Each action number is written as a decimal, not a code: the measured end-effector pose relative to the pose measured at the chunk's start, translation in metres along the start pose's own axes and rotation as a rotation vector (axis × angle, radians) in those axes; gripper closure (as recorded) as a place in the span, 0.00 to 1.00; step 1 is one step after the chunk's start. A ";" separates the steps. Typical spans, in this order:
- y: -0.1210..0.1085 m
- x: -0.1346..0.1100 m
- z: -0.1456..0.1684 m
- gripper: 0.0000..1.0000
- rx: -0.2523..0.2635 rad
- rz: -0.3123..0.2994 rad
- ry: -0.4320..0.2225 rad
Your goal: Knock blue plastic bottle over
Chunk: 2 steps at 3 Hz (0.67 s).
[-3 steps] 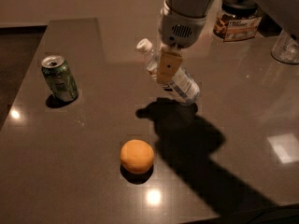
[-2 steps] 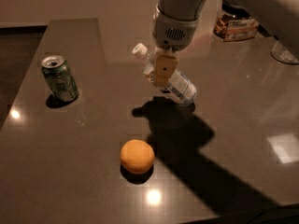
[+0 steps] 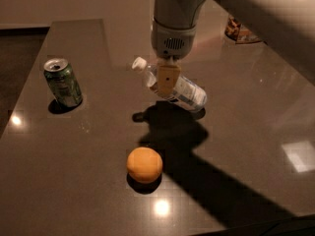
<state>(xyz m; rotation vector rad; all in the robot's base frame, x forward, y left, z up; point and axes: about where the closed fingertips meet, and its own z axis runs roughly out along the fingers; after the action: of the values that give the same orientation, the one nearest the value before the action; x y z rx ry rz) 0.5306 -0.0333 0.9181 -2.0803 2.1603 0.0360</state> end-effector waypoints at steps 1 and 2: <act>0.007 -0.005 0.015 0.30 -0.032 -0.037 0.022; 0.012 -0.008 0.023 0.08 -0.053 -0.057 0.025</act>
Offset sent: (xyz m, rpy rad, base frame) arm -0.0267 0.0052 -0.0327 -0.0682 0.1187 0.0904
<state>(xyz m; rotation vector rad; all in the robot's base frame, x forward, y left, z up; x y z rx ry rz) 0.5209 -0.0227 0.8957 -2.1821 2.1351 0.0621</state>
